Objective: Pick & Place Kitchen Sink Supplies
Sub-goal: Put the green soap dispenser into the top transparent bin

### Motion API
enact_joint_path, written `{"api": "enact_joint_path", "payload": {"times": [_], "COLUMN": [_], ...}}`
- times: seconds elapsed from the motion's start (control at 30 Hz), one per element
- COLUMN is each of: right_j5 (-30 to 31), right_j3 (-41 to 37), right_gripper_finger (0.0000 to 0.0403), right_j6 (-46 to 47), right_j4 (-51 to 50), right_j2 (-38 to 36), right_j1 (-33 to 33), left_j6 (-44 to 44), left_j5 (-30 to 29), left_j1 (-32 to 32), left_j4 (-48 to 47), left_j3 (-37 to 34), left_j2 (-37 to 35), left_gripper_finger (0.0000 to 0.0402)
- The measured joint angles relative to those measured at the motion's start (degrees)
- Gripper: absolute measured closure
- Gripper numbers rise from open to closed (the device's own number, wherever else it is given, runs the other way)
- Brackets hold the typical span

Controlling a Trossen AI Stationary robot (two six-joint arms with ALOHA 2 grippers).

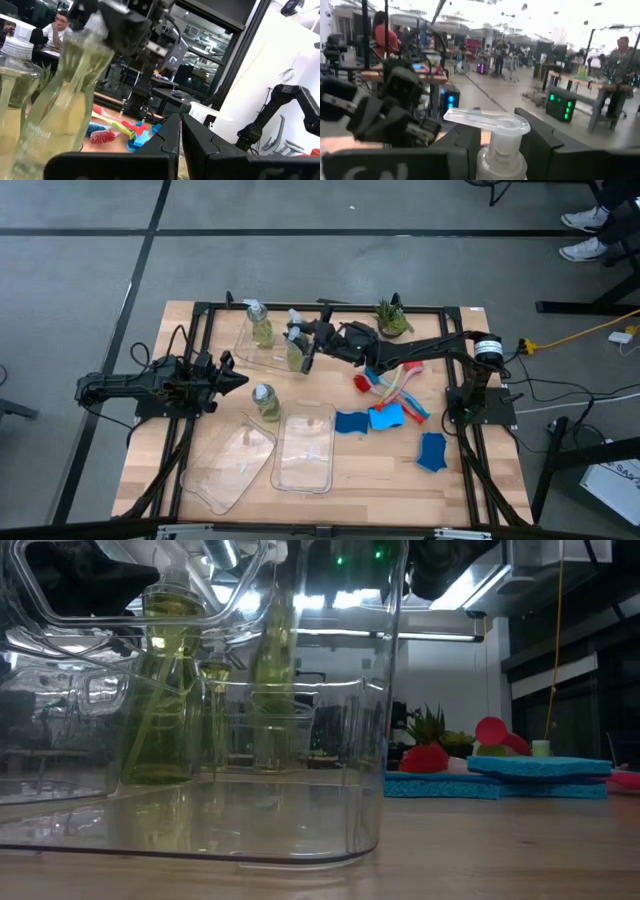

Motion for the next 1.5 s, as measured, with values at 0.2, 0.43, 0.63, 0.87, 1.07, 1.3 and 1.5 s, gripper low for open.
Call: {"api": "enact_joint_path", "payload": {"times": [0.2, 0.43, 0.63, 0.87, 1.07, 1.3, 1.5], "right_j5": [1.0, 1.2, 2.5, 4.4, 5.9, 6.2, 5.4], "right_j3": [0.0, 0.0, 0.0, 0.1, 0.1, 0.0, 0.0], "right_gripper_finger": [0.0269, 0.0294, 0.0277, 0.0223, 0.0201, 0.0149, 0.0069], "right_j6": [4.8, 9.2, 12.2, 14.6, 11.4, 11.5, 9.8], "right_j4": [-1.5, -4.0, -6.5, -9.0, -12.6, -16.1, -15.8], "right_j2": [1.9, 3.9, 4.3, 4.1, 1.8, 0.2, 0.2], "right_j1": [-1.5, -1.9, -1.9, -1.8, -0.8, -0.6, -0.6], "left_j6": [0.0, 0.0, 0.0, 0.0, 0.0, 0.0, 0.0], "left_j5": [0.0, 0.0, 0.0, 0.0, 0.0, 0.0, 0.0], "left_j1": [0.0, 0.0, 0.0, 0.0, 0.0, 0.0, 0.0], "left_j4": [0.0, 0.0, 0.0, 0.0, 0.0, 0.0, 0.0], "left_j3": [0.0, 0.0, 0.0, 0.0, 0.0, 0.0, 0.0], "left_j2": [0.0, 0.0, 0.0, 0.0, 0.0, 0.0, 0.0], "left_gripper_finger": [0.0391, 0.0391, 0.0391, 0.0391, 0.0391, 0.0391, 0.0391]}}
